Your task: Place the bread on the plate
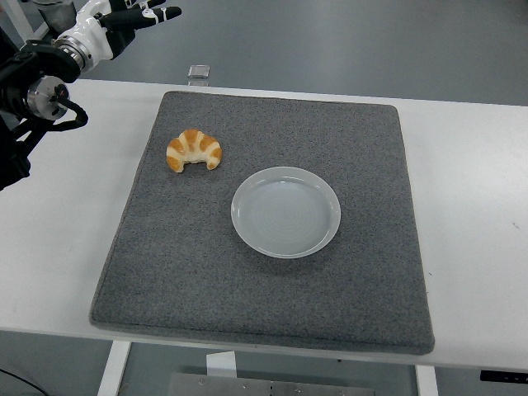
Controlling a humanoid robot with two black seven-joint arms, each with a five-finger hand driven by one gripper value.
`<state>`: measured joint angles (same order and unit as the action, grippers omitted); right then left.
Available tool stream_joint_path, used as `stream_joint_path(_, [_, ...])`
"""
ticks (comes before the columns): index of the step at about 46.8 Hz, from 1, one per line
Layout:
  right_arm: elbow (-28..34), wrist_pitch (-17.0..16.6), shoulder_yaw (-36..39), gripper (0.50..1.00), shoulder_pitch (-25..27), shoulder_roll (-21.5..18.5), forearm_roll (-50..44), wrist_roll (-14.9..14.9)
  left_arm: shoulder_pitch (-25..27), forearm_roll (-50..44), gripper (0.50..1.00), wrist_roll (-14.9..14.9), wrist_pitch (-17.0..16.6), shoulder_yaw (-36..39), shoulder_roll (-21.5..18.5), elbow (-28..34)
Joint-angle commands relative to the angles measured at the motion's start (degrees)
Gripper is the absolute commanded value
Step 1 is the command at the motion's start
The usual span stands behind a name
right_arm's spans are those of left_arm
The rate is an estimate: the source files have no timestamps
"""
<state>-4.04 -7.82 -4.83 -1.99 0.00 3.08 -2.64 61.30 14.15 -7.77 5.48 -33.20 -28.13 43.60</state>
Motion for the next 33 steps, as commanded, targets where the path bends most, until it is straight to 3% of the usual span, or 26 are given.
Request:
stream_joint_path(1, [0.0,0.0,0.0,0.952,0.0,0.0,0.0,0.0,1.2,0.5,1.000,0.0,0.5,3.7,-1.2,1.3])
stream_joint_path(6, [0.0,0.0,0.0,0.952,0.0,0.0,0.0,-0.1,3.1,0.9,1.000,-1.9,1.0,8.6,-3.2,2.5])
stream_joint_path(16, [0.0,0.0,0.0,0.952,0.0,0.0,0.0,0.0,6.7,5.3,1.000,-1.9,1.0,18.1,-6.1,4.4])
stream_joint_path(33, [0.0,0.0,0.0,0.952,0.0,0.0,0.0,0.0,7.5,30.1,0.996,-1.9,0.8,28.7,-8.6,8.5])
